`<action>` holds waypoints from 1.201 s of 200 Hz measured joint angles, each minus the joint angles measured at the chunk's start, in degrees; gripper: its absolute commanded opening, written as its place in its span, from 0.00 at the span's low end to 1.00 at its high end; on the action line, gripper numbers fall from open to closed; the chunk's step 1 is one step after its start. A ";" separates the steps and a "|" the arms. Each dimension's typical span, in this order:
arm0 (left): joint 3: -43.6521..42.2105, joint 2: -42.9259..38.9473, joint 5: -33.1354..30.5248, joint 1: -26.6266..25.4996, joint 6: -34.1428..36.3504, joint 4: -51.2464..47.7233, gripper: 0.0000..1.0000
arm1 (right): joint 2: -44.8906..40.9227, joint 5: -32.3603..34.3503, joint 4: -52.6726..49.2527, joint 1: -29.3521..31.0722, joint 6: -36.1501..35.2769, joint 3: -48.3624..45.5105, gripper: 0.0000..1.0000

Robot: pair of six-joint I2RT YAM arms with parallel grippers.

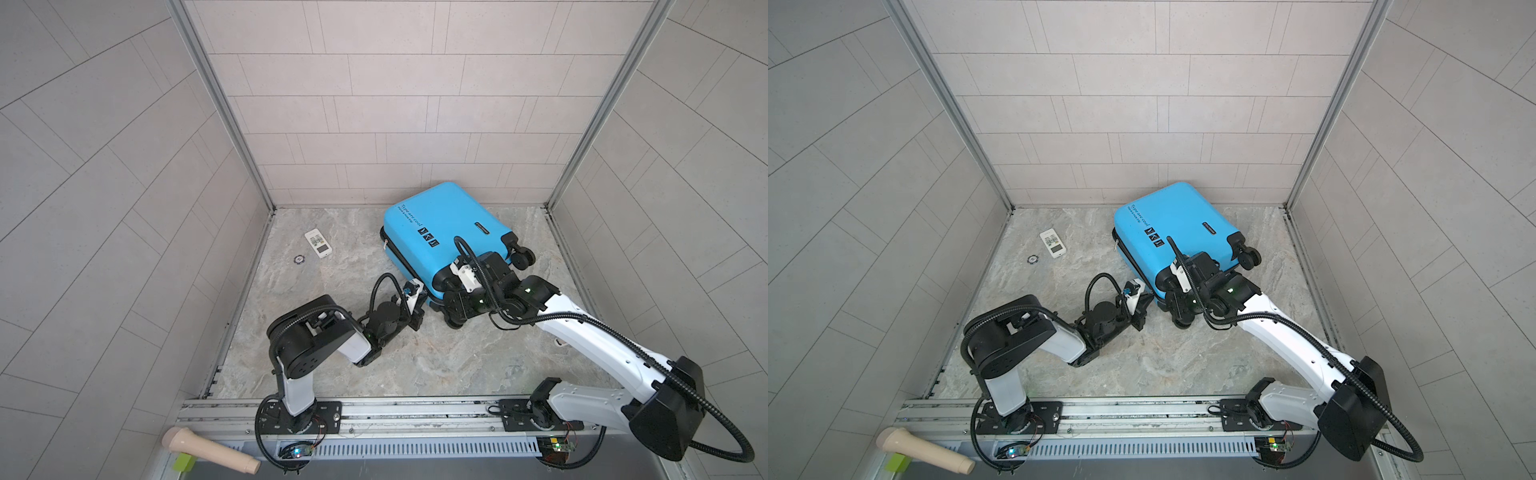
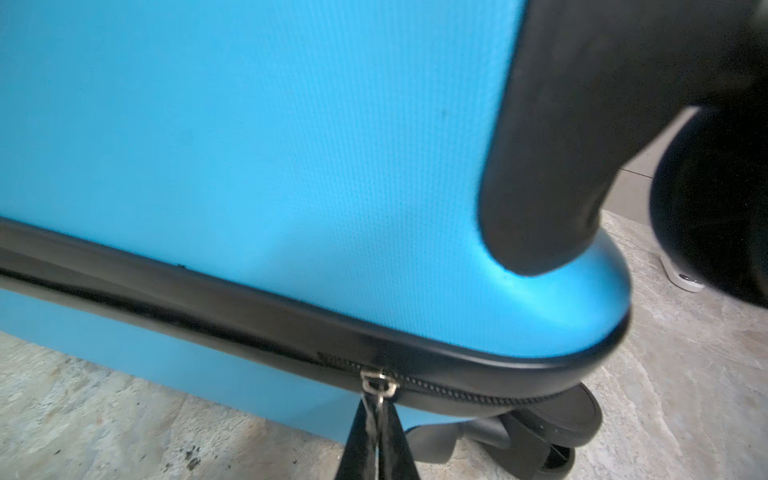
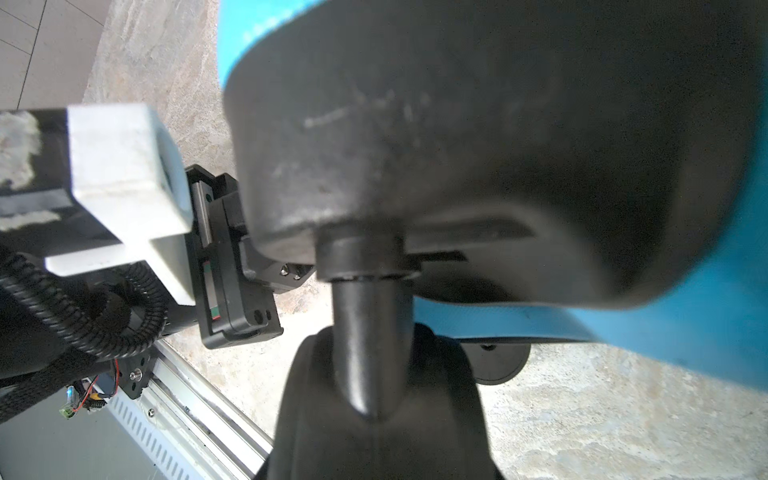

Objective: Pack the luggage

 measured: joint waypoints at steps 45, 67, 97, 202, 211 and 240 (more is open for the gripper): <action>-1.44 -3.23 0.79 0.09 0.24 -2.29 0.00 | 0.31 -0.17 -0.44 -0.02 -0.02 0.76 0.00; -1.60 -5.86 1.44 0.37 0.20 -5.31 0.00 | 1.53 -0.31 -1.99 -0.04 -0.17 3.06 0.00; -1.62 -9.03 1.44 0.81 -0.02 -9.40 0.00 | 4.24 -0.79 -4.42 0.15 -0.20 6.78 0.00; 0.09 -12.24 3.08 0.85 -1.25 -18.91 0.00 | 8.15 -0.76 -7.82 1.55 0.11 10.29 0.00; 0.09 -12.24 2.75 0.63 -1.40 -19.02 0.00 | 8.44 -1.05 -7.93 1.57 0.31 10.36 0.00; 0.22 -12.07 0.87 -0.42 -1.70 -19.52 0.00 | 9.27 -1.42 -8.72 2.14 0.98 10.88 0.00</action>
